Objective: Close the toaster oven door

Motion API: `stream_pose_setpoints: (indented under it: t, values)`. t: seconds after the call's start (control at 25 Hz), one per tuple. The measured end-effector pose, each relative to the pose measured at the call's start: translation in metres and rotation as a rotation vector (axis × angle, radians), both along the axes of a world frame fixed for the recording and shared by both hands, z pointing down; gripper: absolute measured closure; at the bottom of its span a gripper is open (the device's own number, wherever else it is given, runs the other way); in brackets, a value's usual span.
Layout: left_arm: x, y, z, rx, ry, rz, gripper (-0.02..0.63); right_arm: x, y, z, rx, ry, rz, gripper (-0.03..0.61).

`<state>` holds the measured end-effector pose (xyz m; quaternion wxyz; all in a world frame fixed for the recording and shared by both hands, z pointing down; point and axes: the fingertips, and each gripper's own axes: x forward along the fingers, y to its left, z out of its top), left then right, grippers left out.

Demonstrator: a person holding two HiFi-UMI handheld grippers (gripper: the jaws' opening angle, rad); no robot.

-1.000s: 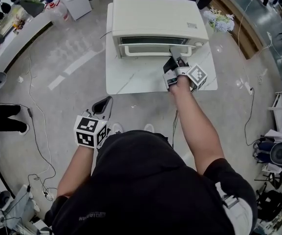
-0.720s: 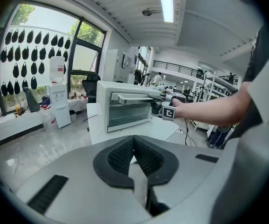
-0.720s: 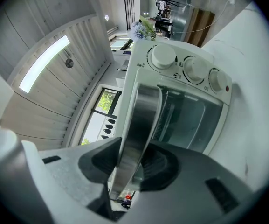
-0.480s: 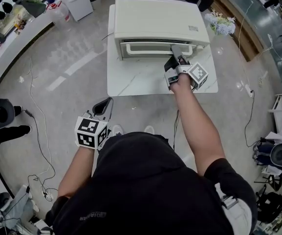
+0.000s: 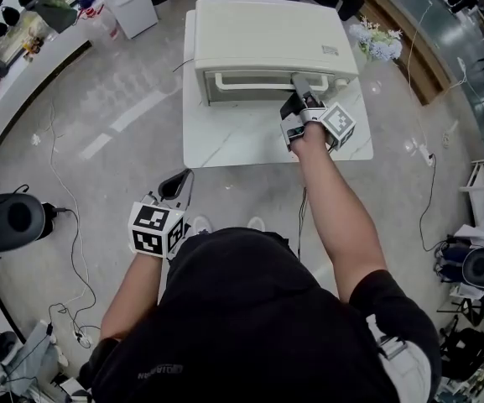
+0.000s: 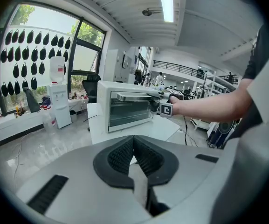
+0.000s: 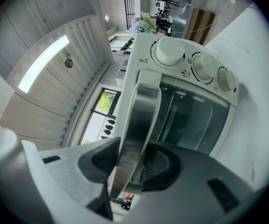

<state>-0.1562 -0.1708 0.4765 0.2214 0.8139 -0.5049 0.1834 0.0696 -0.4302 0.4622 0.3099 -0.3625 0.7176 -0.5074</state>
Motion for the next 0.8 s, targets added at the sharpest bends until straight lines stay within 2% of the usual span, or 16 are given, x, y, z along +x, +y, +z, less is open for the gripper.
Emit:
stream_pose_setpoints:
  t: [0.52,0.8]
  values:
    - [-0.001,0.000,-0.004,0.006,0.006,0.000,0.612,-0.003,0.002,-0.007,0.015,-0.024,-0.001,0.451]
    - [0.001,-0.001,-0.007,0.021,0.011,0.012,0.612,0.013,0.011,-0.004,0.019,-0.039,0.047,0.436]
